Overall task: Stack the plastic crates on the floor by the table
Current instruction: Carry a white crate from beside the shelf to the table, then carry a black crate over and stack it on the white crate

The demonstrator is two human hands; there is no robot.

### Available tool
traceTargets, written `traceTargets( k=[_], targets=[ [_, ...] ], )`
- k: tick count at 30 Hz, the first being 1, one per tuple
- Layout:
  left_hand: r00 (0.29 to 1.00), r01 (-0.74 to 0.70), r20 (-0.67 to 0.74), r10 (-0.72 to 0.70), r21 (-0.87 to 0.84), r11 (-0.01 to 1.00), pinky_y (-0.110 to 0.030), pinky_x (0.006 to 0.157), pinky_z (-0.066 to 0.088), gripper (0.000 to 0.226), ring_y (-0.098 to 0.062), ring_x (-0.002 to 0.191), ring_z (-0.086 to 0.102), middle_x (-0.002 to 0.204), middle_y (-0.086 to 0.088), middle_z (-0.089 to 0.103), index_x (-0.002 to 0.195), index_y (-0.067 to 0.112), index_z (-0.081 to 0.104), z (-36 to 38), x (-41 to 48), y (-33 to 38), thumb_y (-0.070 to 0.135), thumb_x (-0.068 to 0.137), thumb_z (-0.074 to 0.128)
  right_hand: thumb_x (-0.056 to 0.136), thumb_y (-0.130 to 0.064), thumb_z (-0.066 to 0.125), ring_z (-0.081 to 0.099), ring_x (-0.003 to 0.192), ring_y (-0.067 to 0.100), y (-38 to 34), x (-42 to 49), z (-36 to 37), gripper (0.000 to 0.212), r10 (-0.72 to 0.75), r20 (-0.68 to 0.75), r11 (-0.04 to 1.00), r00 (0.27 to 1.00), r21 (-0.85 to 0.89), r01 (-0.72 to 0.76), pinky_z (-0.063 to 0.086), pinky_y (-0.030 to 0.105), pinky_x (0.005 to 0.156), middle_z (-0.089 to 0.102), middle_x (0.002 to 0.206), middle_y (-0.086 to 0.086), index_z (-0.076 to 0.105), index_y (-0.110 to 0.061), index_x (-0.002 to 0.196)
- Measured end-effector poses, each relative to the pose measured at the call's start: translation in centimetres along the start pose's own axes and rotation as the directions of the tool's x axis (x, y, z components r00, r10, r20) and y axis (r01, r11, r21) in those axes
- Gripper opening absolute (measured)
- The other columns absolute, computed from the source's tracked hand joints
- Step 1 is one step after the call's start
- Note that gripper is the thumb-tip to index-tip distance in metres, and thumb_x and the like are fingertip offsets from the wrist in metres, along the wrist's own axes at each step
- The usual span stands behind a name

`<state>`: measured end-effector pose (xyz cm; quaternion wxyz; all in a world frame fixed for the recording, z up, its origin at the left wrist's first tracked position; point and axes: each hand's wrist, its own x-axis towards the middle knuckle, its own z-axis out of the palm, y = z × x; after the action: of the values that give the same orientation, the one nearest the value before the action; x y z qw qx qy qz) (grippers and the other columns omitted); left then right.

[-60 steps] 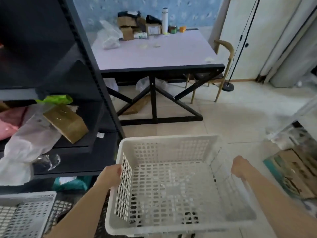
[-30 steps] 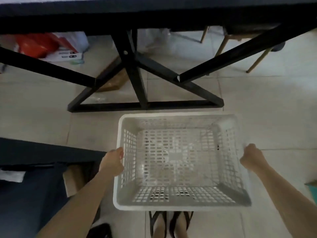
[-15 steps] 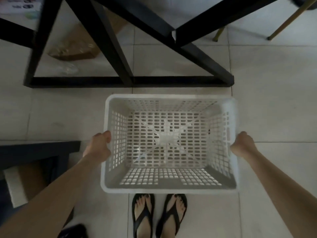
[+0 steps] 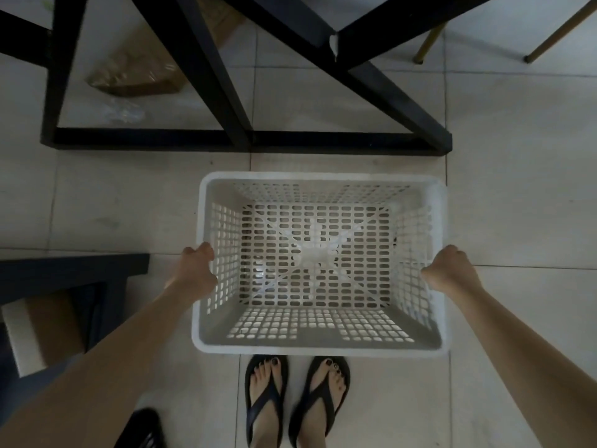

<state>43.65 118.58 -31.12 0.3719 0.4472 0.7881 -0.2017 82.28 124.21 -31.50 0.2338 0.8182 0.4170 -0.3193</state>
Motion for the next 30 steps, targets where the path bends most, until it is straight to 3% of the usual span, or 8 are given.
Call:
traceTargets(
  k=[4,7,11,20,24,27,30],
  targets=[
    [0.998,0.048,0.022,-0.051,0.112,0.993,-0.039,0.083,0.052,0.035,-0.031,0.112,0.051,0.123,-0.014,0.05,0.12,0.014,0.045,-0.8,-1.8,1.0,0.009,0.086,0.051,0.086,-0.008,0.052,0.052,0.117,0.036,-0.5,-2.2,-1.2,0.054,-0.095,-0.008,0.993,0.995,-0.064,0.095,0.049,0.045,0.092,0.043,0.134,0.017,0.034,-0.005,0.137],
    [0.998,0.041,0.042,-0.048,0.152,0.988,-0.042,0.088,0.052,0.034,-0.03,0.113,0.052,0.122,-0.011,0.051,0.121,0.013,0.045,-2.3,-4.0,2.1,0.015,0.087,0.05,0.086,-0.01,0.049,0.055,0.111,0.034,-1.5,-4.6,-2.5,0.047,-0.172,-0.028,0.982,0.985,-0.088,0.169,0.051,0.044,0.089,0.048,0.126,0.014,0.04,-0.009,0.132],
    [0.999,-0.014,0.038,0.008,0.177,0.984,-0.041,0.089,0.05,0.036,-0.027,0.113,0.051,0.121,-0.009,0.052,0.124,0.016,0.045,-6.0,-8.0,3.2,0.019,0.088,0.049,0.087,-0.012,0.048,0.056,0.104,0.029,-3.2,-9.7,-5.5,0.038,-0.246,-0.052,0.965,0.968,-0.11,0.24,0.051,0.041,0.086,0.05,0.119,0.01,0.049,-0.014,0.126],
    [0.966,-0.215,-0.091,0.242,0.241,0.946,-0.034,0.09,0.048,0.043,-0.023,0.115,0.057,0.127,-0.004,0.058,0.135,0.019,0.048,-17.3,-22.4,3.7,0.026,0.093,0.043,0.089,-0.017,0.042,0.055,0.114,0.026,-5.0,-27.3,-13.2,0.041,-0.379,-0.151,0.92,0.913,-0.167,0.354,0.045,0.045,0.097,0.055,0.125,0.005,0.045,-0.02,0.129],
    [0.927,-0.271,-0.193,0.321,0.244,0.931,-0.035,0.079,0.048,0.036,-0.023,0.108,0.061,0.12,-0.003,0.063,0.124,0.021,0.058,-21.9,-30.7,3.6,0.03,0.091,0.046,0.089,-0.018,0.042,0.059,0.108,0.023,-5.0,-35.5,-17.1,0.031,-0.445,-0.224,0.895,0.867,-0.15,0.42,0.046,0.036,0.086,0.061,0.117,0.004,0.054,-0.019,0.118],
    [0.915,-0.276,-0.218,0.338,0.272,0.922,-0.039,0.088,0.048,0.04,-0.027,0.118,0.053,0.127,-0.006,0.055,0.128,0.017,0.054,-24.7,-36.2,2.5,0.03,0.09,0.049,0.085,-0.017,0.043,0.061,0.101,0.027,-4.7,-40.7,-19.7,0.026,-0.506,-0.243,0.862,0.828,-0.158,0.481,0.047,0.036,0.081,0.062,0.112,0.006,0.053,-0.018,0.109],
    [0.889,-0.283,-0.286,0.357,0.268,0.921,-0.042,0.094,0.045,0.037,-0.03,0.121,0.047,0.128,-0.009,0.05,0.127,0.015,0.051,-26.6,-40.9,0.8,0.026,0.092,0.048,0.085,-0.017,0.044,0.061,0.097,0.03,-4.4,-44.6,-21.5,0.018,-0.563,-0.233,0.826,0.793,-0.186,0.532,0.05,0.045,0.089,0.062,0.102,0.006,0.054,-0.018,0.099]
  ],
)
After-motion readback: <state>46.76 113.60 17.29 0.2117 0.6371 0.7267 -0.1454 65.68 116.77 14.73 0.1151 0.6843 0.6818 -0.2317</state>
